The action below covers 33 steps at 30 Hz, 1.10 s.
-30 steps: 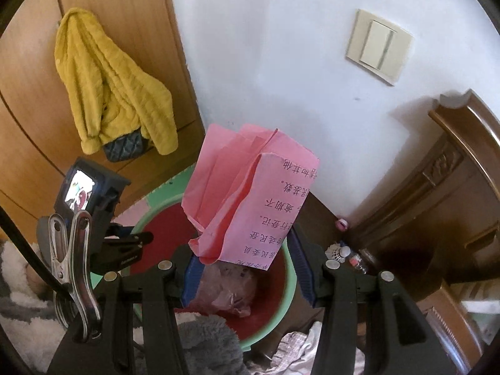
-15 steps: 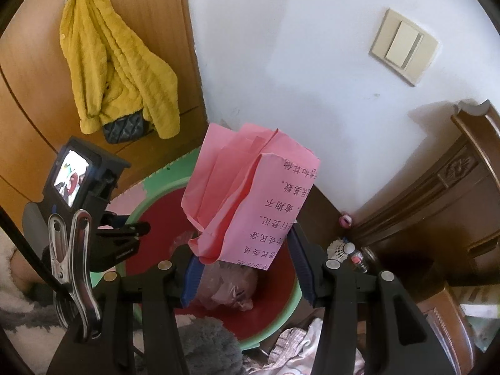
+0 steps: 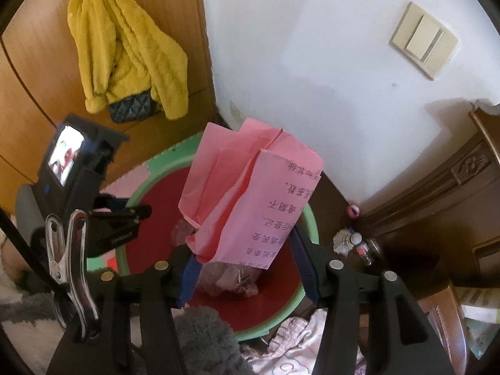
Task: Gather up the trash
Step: 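Lift and carry the pink paper over the red bucket with the right tool, then open the right tool to drop the pink paper into the bucket, then move the open right tool back to the white shuttlecock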
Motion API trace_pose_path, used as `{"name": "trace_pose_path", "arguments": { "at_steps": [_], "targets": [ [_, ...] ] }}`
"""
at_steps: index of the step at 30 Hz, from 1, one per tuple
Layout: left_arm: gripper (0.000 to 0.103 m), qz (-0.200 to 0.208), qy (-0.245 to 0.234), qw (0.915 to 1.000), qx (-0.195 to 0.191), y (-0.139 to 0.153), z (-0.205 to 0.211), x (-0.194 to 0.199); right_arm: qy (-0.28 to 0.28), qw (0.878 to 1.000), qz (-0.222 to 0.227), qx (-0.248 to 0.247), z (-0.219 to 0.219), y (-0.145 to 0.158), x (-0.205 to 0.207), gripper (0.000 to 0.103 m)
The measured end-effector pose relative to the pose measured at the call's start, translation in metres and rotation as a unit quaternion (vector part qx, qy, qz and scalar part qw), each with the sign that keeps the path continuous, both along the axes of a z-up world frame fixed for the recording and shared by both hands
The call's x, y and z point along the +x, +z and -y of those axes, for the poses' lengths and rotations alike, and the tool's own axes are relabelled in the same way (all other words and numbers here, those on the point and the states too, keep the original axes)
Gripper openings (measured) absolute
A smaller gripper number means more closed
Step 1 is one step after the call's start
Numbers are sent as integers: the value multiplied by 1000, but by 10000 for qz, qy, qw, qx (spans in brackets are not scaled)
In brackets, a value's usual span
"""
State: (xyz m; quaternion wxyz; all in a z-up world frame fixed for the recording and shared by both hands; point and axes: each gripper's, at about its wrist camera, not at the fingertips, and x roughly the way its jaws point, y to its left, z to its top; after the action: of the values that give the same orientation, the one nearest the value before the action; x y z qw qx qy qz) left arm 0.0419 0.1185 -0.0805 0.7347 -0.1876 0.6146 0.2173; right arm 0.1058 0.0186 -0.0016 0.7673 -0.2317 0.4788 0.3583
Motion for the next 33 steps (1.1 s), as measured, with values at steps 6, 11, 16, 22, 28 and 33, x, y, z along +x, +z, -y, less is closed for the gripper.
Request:
{"name": "trace_pose_path", "arguments": {
  "at_steps": [6,11,16,22,28,33],
  "targets": [
    [19,7,44,10000,19,-1,2,-3,57,10000,15,-33,1,-3,-4,60],
    [19,30,62,10000,23,0,3,-1,49,9999,86,-141,1,-7,-4,74],
    [19,51,63,10000,23,0,3,-2,61,9996,201,-212,-2,-8,-4,80],
    [19,38,117,9999,-2,0,1,-4,140,9993,236,-250,-10,-10,-4,81],
    [18,11,160,9999,-45,-1,0,-3,194,9995,101,-225,-9,-13,2,81],
    [18,-24,131,9999,-34,-1,-1,-4,161,9996,18,-230,-8,-17,6,81]
  ]
}}
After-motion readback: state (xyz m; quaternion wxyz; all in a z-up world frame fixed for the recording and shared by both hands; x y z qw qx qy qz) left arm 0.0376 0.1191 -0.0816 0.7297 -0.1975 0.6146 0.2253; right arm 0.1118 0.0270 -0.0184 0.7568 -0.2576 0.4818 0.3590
